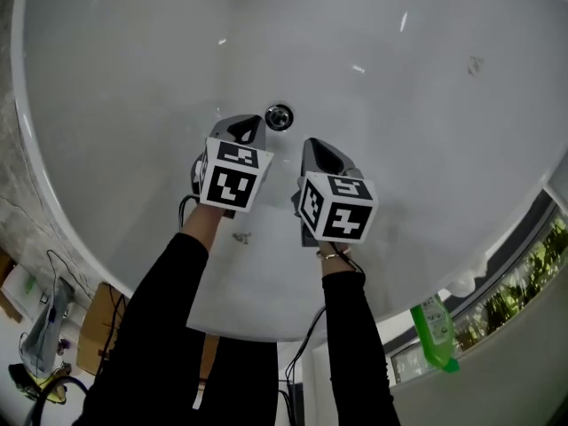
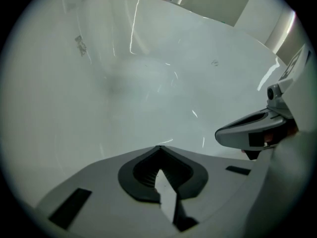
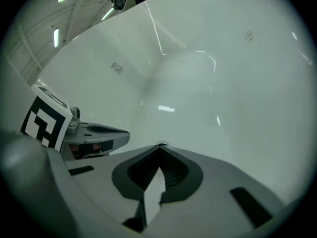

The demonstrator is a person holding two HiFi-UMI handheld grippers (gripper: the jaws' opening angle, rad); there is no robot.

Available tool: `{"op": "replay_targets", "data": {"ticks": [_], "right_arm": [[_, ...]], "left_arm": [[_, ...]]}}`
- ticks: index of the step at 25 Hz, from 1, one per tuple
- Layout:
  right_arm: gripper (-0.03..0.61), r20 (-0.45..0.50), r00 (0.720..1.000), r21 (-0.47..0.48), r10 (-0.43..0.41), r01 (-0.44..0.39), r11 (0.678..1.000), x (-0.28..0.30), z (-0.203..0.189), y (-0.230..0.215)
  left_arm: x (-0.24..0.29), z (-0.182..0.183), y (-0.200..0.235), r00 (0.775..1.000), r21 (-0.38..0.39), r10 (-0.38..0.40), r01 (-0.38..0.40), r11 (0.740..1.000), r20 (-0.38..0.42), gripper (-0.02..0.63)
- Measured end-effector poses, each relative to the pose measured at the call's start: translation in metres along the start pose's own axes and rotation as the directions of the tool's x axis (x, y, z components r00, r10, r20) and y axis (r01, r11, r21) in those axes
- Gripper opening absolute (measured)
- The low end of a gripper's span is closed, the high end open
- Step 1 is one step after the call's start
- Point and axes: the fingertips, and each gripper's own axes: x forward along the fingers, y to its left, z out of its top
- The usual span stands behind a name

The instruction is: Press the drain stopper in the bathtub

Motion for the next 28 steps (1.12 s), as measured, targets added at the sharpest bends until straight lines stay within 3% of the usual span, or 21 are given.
{"op": "replay_targets", "data": {"ticks": [28], "right_arm": [[0.002,0.06,0.998,-0.034,-0.036,0.038,0.999,-0.087,0.011,0.035]], "left_arm": [[-0.114,0.034,-0.016,0.996,0.009,-0.008,0.007,1.0,0.086,0.003]]}}
